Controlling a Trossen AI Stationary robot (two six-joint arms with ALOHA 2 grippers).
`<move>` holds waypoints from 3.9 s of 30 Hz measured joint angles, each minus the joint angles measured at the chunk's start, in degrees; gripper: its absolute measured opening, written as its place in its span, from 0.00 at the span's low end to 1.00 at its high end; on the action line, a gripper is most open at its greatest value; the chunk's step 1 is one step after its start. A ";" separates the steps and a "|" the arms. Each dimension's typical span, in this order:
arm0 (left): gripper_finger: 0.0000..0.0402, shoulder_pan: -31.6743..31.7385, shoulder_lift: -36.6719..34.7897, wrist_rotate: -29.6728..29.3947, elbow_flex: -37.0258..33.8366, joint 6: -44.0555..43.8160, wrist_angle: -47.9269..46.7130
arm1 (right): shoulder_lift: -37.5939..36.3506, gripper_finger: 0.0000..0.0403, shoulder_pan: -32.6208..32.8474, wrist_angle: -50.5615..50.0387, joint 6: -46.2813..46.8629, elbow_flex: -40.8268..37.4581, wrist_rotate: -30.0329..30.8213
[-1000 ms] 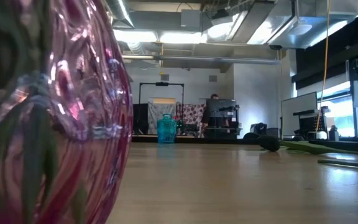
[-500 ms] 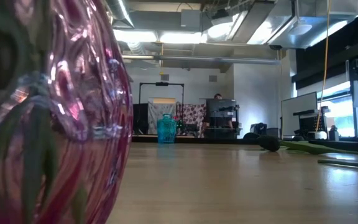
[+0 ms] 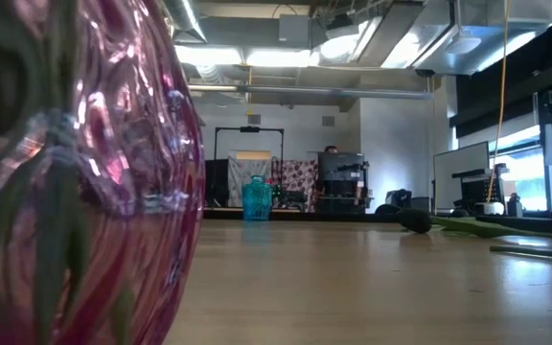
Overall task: Sort flowers into vase by color
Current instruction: Put the left black flower into the blue vase
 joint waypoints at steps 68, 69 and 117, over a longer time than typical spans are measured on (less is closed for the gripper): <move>0.00 -47.06 -9.89 8.08 10.59 51.12 32.95 | -2.90 0.67 -15.22 17.53 14.24 -22.35 -11.71; 0.00 -47.01 -9.88 8.06 10.59 51.10 33.55 | -3.66 0.67 -15.80 22.72 12.32 -24.35 -13.27; 0.19 -52.61 -7.86 20.14 10.55 77.21 56.58 | -8.93 0.02 -33.64 62.42 -4.32 -28.00 -28.25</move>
